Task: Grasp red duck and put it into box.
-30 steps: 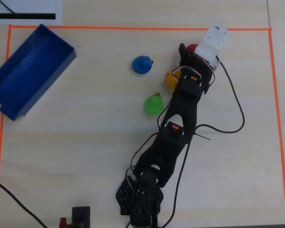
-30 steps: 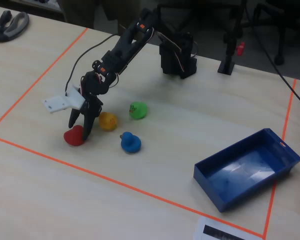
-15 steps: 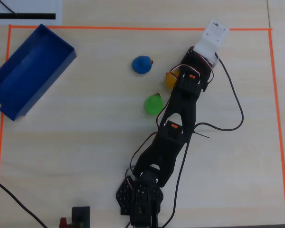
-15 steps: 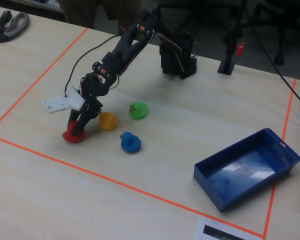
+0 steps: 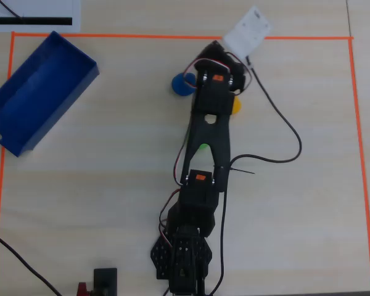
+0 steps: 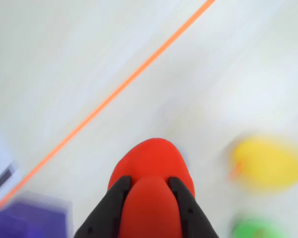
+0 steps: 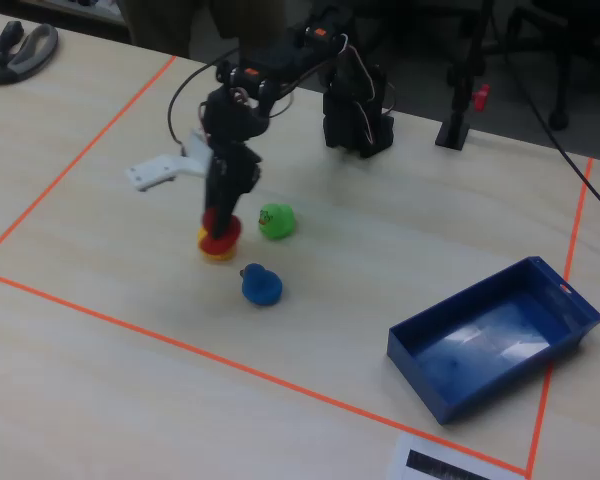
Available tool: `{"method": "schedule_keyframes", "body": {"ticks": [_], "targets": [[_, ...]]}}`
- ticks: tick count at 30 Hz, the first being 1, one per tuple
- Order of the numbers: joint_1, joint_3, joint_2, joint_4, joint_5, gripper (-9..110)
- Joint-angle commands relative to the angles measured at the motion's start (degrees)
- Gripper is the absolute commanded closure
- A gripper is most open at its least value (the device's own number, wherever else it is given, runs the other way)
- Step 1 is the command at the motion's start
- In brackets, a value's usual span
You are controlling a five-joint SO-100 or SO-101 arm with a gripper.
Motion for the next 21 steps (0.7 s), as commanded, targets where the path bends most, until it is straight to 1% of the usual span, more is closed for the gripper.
{"method": "schedule_keyframes", "body": {"ticks": [1,7,10,16,21], "targets": [[-10.3,-6.8,4.5,8.7,6.6,101],[-28.5,-15.1,0.4,17.3,13.9,101],[-35.1,-18.0,-3.4,18.5,16.8,101],[-43.4,-25.0,-11.7,18.2,20.7,101],[-49.0,-37.4,-20.6,18.4,21.9,101]]}}
